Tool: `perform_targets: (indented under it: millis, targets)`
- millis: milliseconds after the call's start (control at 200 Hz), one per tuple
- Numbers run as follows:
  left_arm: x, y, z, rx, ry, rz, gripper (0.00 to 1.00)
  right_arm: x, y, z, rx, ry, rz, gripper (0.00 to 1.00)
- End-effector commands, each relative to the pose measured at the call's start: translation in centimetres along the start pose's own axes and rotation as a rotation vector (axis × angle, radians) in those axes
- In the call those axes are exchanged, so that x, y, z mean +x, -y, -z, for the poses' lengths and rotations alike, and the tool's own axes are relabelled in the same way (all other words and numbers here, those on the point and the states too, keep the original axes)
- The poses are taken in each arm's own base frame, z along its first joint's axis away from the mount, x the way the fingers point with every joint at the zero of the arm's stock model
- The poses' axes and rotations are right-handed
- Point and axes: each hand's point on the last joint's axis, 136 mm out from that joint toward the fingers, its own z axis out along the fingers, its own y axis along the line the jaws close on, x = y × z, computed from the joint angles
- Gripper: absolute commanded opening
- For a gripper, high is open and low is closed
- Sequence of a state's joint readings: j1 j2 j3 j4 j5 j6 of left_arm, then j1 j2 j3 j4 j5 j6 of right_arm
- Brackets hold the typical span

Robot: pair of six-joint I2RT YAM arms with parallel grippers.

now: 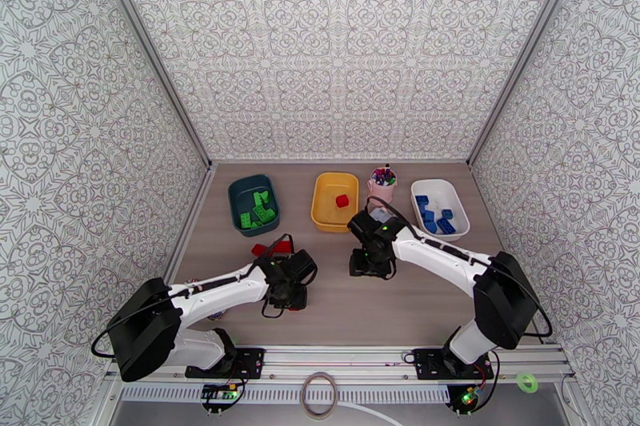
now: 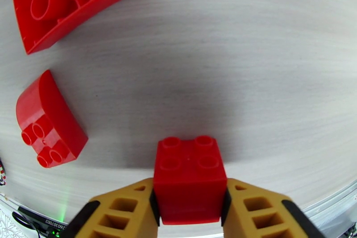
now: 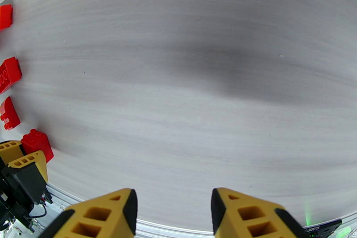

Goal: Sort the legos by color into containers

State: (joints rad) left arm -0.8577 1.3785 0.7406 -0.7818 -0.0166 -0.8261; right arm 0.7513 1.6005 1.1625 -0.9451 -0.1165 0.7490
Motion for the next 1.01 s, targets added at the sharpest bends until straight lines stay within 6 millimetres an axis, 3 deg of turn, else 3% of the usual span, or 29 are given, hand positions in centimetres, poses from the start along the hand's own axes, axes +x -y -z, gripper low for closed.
perform_targets:
  millis: [0,210,355,550,730,805,870,1000]
  targets:
    - [-1.5,1.6,1.4,0.060,0.022,-0.003,0.39,0.2,-0.3,0.8,-0.030,0.026,-0.001,0.49]
    - [-5.1,4.1,3.6,0.195,0.083,0.028,0.38,-0.5,-1.9,1.4,-0.122,0.046,-0.002,0.49]
    - [-8.9,6.1,5.5,0.321,0.140,0.064,0.38,-2.4,-2.9,2.7,-0.205,0.080,-0.042,0.50]
    - [-15.5,8.1,7.1,0.459,0.194,0.128,0.38,-5.5,-2.9,5.3,-0.270,0.144,-0.100,0.50]
    - [-23.0,9.8,8.7,0.518,0.254,0.151,0.39,-7.2,-2.3,7.7,-0.298,0.189,-0.128,0.50]
    - [-25.7,9.8,8.8,0.515,0.264,0.161,0.44,-7.4,-2.0,8.3,-0.300,0.197,-0.134,0.50]
    - [-27.8,9.7,9.2,0.503,0.275,0.162,0.57,-7.5,-1.8,8.6,-0.301,0.202,-0.137,0.51]
    - [-30.3,9.2,9.4,0.473,0.280,0.154,0.75,-7.4,-1.6,8.8,-0.296,0.200,-0.139,0.52]
